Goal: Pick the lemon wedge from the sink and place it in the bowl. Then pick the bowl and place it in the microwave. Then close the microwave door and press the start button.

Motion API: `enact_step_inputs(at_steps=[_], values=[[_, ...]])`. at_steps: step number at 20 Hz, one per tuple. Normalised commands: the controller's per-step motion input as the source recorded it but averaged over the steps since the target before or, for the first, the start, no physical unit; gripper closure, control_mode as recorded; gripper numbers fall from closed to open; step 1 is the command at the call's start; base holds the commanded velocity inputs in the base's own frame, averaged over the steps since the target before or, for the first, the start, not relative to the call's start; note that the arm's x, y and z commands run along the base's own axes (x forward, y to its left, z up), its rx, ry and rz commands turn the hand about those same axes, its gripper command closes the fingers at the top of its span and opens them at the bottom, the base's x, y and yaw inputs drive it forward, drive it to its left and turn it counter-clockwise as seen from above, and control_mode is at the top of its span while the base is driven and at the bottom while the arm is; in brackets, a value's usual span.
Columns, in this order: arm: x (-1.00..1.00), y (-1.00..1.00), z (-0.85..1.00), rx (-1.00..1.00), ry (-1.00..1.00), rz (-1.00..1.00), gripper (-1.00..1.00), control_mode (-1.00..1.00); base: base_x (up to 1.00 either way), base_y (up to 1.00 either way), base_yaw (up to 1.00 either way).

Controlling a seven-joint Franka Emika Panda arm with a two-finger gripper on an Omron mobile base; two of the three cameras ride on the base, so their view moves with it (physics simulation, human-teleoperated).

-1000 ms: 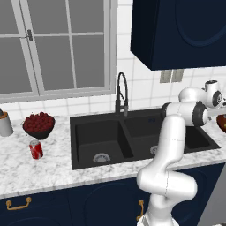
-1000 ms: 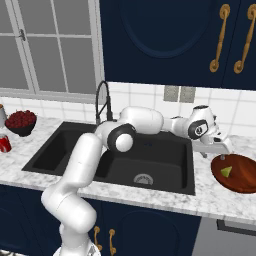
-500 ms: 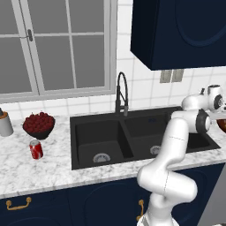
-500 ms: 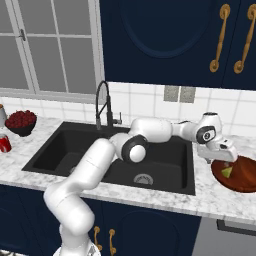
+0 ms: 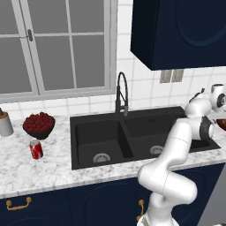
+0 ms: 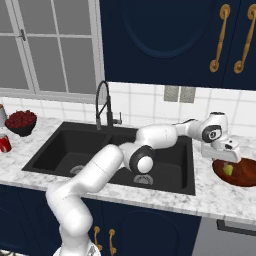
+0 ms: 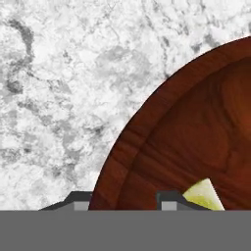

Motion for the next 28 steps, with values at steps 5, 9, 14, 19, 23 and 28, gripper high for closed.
enact_step_inputs(at_steps=[5, 9, 14, 19, 23, 28], values=[[-0.16, 0.26, 0.5, -0.05, -0.1, 0.0, 1.0, -1.0, 0.0, 0.0, 0.0], [-0.22, 0.46, 0.55, -0.1, -0.13, 0.0, 1.0, -1.0, 0.0, 0.0, 0.0], [-0.27, 0.46, 0.35, -0.11, -0.09, 0.0, 1.0, -1.0, 0.0, 0.0, 0.0], [-0.26, 0.36, -0.26, -0.07, -0.01, 0.0, 1.0, -1.0, 0.0, 0.0, 0.0], [-0.36, 0.24, -0.76, -0.01, 0.0, 0.0, 1.0, -1.0, 0.0, 0.0, 0.0], [-0.6, 0.0, -0.33, 0.0, -0.03, 0.0, 1.0, -1.0, 0.0, 0.0, 0.0]])
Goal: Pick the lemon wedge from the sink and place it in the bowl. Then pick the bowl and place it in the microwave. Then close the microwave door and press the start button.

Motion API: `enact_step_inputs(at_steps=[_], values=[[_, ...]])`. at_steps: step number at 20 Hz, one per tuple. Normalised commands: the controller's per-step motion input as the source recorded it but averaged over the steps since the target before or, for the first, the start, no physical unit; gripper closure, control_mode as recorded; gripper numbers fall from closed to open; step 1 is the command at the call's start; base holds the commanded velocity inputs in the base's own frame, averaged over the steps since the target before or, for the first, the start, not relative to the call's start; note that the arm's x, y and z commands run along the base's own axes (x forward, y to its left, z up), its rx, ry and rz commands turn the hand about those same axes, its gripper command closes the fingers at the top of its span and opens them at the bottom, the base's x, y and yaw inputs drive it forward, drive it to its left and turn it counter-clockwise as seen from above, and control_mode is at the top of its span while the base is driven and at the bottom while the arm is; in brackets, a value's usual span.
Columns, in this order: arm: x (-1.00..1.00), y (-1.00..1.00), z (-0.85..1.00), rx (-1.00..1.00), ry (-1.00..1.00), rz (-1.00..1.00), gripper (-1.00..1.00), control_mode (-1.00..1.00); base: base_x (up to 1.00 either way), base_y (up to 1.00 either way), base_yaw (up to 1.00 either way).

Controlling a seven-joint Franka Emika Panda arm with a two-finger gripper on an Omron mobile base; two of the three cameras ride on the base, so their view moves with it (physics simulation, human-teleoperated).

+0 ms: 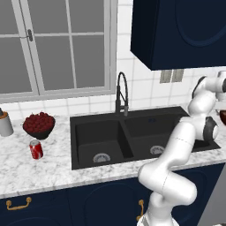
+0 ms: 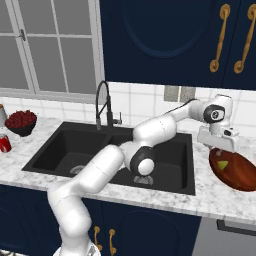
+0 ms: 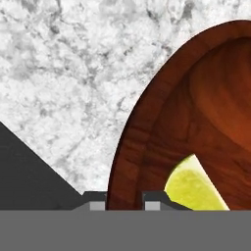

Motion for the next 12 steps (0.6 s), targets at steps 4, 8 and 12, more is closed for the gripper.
enact_step_inputs(at_steps=[4, 8, 12], values=[[-0.86, 0.0, -0.32, 0.0, -0.04, 0.0, 1.0, -1.0, 0.0, 0.0, 0.0], [-0.95, 0.0, -0.07, 0.0, -0.02, 0.0, 1.0, -1.0, 0.0, 0.0, 0.0], [-0.91, 0.09, 0.0, -0.02, -0.01, 0.0, 1.0, -1.0, 0.0, 0.0, 0.0]])
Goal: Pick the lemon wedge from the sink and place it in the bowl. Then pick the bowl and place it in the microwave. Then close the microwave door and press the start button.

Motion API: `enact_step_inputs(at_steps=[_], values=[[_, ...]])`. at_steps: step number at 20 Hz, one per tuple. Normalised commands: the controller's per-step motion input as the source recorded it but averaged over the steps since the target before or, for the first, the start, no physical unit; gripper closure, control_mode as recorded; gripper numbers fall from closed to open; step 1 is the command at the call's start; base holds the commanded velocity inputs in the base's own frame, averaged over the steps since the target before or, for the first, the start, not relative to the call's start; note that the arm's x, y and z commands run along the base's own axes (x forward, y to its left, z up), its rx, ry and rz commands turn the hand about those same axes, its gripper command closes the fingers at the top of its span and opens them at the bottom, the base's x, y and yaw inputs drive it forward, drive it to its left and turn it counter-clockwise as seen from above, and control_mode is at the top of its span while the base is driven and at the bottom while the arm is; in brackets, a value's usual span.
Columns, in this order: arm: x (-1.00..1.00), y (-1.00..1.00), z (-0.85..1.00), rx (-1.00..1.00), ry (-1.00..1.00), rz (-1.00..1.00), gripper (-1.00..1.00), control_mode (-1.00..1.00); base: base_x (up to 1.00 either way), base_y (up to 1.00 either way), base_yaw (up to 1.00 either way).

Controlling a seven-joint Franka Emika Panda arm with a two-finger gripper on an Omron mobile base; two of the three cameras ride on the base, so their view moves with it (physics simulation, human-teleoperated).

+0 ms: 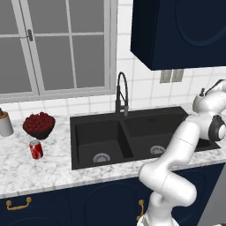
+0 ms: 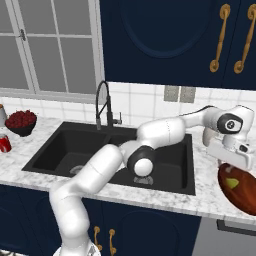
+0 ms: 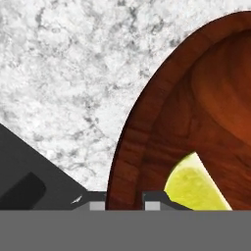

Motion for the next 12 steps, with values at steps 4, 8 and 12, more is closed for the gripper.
enact_step_inputs(at_steps=[4, 8, 12], values=[[-0.83, 0.34, 0.05, -0.07, -0.04, 0.0, 1.0, -1.0, 0.0, 0.0, 0.0], [-0.77, 0.48, 0.11, -0.09, -0.06, 0.0, 1.0, -1.0, 0.0, 0.0, 0.0], [-0.78, 0.53, 0.17, -0.1, -0.07, 0.0, 1.0, -1.0, 0.0, 0.0, 0.0]])
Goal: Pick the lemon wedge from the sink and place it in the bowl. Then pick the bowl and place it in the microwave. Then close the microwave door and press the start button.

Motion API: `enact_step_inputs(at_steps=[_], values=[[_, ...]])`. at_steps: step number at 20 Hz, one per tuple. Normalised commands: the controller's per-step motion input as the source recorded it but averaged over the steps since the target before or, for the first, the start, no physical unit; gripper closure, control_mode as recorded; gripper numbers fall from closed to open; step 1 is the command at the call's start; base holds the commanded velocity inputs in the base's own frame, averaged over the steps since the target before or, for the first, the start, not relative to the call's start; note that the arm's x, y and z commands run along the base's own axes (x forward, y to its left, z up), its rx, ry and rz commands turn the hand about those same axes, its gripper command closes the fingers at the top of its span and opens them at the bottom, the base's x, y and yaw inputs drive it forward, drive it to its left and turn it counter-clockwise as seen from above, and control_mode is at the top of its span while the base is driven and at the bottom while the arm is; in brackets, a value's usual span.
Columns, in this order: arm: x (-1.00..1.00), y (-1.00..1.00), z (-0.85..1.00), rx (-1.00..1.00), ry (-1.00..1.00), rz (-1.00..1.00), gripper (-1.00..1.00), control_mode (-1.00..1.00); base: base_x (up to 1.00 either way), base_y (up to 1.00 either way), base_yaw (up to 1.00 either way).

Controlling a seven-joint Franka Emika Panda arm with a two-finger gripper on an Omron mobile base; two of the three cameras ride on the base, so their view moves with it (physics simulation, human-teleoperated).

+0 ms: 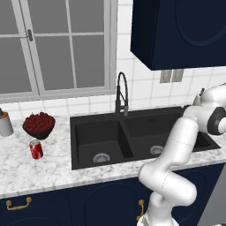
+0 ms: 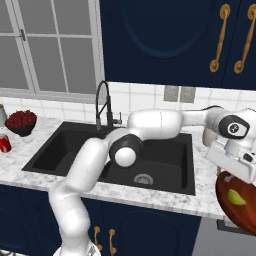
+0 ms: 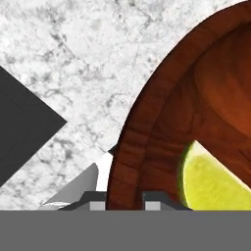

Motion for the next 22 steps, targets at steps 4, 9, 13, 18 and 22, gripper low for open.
enact_step_inputs(at_steps=[4, 9, 13, 18, 22], values=[[-0.54, 0.66, 0.07, -0.16, -0.06, 0.05, 1.0, -1.0, 0.0, 0.0, 0.0], [-0.22, 0.78, 0.09, -0.22, -0.11, 0.16, 1.0, -1.0, 0.0, 0.0, 0.0], [-0.17, 0.74, 0.21, -0.19, -0.21, 0.21, 1.0, -1.0, 0.0, 0.0, 0.0], [-0.34, 0.61, 0.21, -0.18, -0.18, 0.29, 1.0, -1.0, 0.0, 0.0, 0.0], [-0.37, 0.78, 0.35, -0.18, -0.02, 0.3, 1.0, -1.0, 0.0, 0.0, 0.0]])
